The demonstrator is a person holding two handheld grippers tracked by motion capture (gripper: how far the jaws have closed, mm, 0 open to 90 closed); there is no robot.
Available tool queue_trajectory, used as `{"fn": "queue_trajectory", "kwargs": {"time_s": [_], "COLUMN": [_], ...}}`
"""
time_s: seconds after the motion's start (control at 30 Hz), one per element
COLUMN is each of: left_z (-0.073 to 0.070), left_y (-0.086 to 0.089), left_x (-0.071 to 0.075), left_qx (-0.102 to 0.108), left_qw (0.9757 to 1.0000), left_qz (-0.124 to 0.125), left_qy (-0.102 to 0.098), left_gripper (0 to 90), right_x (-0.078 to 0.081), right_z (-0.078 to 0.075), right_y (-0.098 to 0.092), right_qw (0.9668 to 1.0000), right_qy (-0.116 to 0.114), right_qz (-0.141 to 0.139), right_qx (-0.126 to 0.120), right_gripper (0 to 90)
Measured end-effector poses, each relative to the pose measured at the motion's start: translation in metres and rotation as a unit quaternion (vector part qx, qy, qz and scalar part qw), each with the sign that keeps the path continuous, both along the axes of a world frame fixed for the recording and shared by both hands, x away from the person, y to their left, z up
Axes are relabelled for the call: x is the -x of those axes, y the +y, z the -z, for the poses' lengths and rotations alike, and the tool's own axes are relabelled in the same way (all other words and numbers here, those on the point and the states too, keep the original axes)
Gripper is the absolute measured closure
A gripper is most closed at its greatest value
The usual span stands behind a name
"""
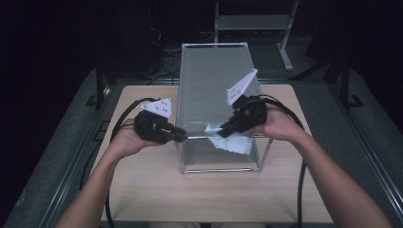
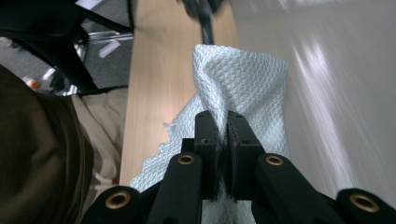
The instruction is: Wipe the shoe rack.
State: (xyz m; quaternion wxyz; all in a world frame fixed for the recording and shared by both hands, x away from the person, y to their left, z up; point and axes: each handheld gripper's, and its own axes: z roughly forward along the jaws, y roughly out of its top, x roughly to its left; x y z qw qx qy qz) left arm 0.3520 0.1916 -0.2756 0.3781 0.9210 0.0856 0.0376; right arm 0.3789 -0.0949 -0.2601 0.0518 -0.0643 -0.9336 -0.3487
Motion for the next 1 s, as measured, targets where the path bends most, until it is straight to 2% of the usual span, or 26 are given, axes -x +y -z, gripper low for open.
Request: {"fn": "queue_trajectory", "kwargs": {"time_s": [0.07, 0.17, 0.23, 0.33, 0.4, 0.5, 0.63, 0.7, 0.77, 0.93, 1.0], "left_z": [0.000, 0.000, 0.000, -0.001, -0.001, 0.000, 0.000, 0.000, 0.000, 0.000, 0.000], "left_y": [0.000, -0.001, 0.000, 0.001, 0.003, 0.003, 0.004, 0.004, 0.007, 0.017, 0.019], "left_x": [0.000, 0.000, 0.000, 0.000, -0.001, -0.001, -0.002, -0.002, -0.001, -0.002, -0.004], "left_qx": [-0.001, -0.002, -0.002, -0.005, -0.003, -0.001, 0.003, 0.002, 0.001, 0.007, 0.004], "left_qw": [1.0000, 1.0000, 1.0000, 1.0000, 0.9999, 1.0000, 1.0000, 1.0000, 0.9999, 0.9995, 0.9994], "left_qz": [0.000, -0.001, -0.003, -0.008, -0.010, -0.009, -0.007, -0.008, -0.015, -0.030, -0.035], "left_qy": [-0.001, 0.000, 0.001, -0.002, 0.000, 0.001, 0.000, 0.001, -0.003, 0.002, -0.001], "left_gripper": [78.5, 78.5, 78.5, 78.3, 78.2, 78.2, 78.2, 78.2, 78.1, 78.0, 77.7], "right_x": [0.002, 0.002, 0.002, 0.003, 0.004, 0.007, 0.016, 0.017, 0.016, 0.006, 0.001], "right_z": [0.000, 0.002, 0.003, 0.003, 0.002, 0.001, 0.000, 0.001, 0.001, 0.002, 0.003], "right_y": [-0.024, -0.040, -0.034, -0.014, -0.009, -0.023, -0.053, -0.059, -0.053, -0.031, -0.026], "right_qw": [0.9997, 0.9992, 0.9993, 0.9996, 0.9997, 0.9996, 0.9987, 0.9983, 0.9984, 0.9985, 0.9987], "right_qy": [-0.002, 0.001, -0.005, -0.014, -0.017, -0.014, -0.019, -0.019, -0.023, -0.032, -0.028], "right_qz": [0.022, 0.041, 0.037, 0.020, 0.014, 0.023, 0.047, 0.055, 0.051, 0.044, 0.043], "right_qx": [0.006, 0.001, -0.002, -0.011, -0.011, -0.003, 0.005, 0.003, 0.004, 0.004, 0.001], "right_gripper": [83.8, 83.8, 83.7, 83.6, 83.6, 83.7, 83.7, 83.7, 83.9, 83.7, 83.6]}}
